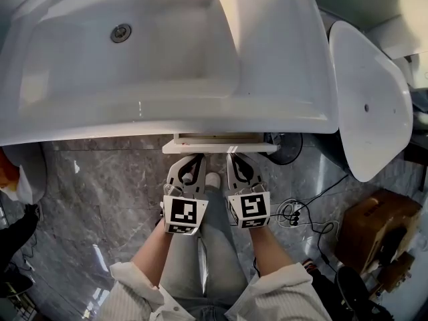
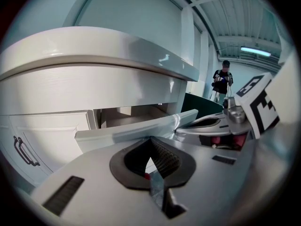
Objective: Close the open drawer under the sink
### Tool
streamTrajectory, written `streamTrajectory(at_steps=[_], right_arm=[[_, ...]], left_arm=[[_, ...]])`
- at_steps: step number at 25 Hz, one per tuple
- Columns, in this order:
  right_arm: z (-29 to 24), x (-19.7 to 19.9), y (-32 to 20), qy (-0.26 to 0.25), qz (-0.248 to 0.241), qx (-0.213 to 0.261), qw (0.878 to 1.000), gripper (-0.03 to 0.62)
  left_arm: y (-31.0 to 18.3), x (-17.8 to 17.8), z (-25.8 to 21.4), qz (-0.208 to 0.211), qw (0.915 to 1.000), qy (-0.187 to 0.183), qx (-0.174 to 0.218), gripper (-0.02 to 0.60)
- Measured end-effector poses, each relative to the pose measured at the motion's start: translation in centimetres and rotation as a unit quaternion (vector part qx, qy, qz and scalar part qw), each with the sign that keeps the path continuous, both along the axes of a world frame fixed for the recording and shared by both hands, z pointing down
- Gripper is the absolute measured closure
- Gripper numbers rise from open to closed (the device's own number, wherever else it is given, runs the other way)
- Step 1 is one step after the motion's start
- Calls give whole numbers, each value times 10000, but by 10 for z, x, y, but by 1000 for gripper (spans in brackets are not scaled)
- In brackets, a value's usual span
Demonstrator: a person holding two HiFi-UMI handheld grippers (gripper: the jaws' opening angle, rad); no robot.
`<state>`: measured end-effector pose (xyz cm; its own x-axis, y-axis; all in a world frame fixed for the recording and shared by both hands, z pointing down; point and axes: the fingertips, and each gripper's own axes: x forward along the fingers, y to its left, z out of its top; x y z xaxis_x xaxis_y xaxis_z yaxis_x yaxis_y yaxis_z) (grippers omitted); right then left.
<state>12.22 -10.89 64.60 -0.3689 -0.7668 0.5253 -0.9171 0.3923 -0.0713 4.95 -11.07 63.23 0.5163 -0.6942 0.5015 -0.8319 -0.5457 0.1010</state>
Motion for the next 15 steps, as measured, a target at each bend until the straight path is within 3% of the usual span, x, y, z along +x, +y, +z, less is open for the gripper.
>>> streamTrajectory(at_steps=[15], right_arm=[[-2,3,-46,102,296,107,9995,585]], left_arm=[[-44,3,-6,129,9998,-50,146,566]])
